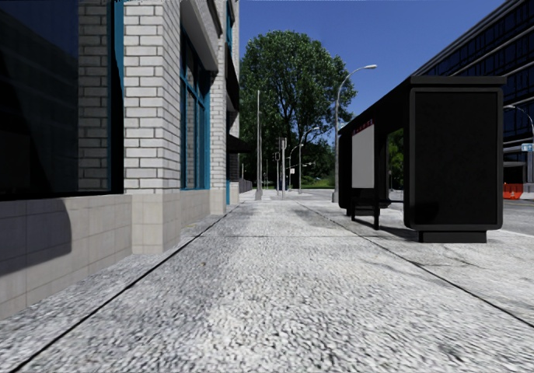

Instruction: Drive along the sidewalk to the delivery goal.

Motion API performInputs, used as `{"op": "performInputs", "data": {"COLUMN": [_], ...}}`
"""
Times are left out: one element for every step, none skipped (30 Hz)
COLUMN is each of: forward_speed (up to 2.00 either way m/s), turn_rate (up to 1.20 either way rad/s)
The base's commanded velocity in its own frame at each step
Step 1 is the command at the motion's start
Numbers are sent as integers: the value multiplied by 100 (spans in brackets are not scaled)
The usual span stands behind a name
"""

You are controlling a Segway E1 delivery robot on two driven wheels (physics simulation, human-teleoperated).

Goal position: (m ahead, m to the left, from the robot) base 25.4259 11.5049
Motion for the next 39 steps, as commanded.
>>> {"op": "performInputs", "data": {"forward_speed": [200, 200, 200, 200, 200, 200, 200, 200, 200, 200, 200, 200, 200, 200, 200, 200, 200, 200, 200, 200, 200, 200, 200, 200, 200, 200, 200, 200, 200, 200, 200, 200, 200, 200, 200, 200, 200, 200, 200], "turn_rate": [0, 0, 0, 0, 0, 0, 0, 0, 0, 0, 0, 0, 0, 0, 0, 0, 0, 0, 0, 0, 0, 0, 0, 0, 0, 0, 0, 0, 0, 0, 0, 0, 0, 0, 0, 0, 0, 0, 0]}}
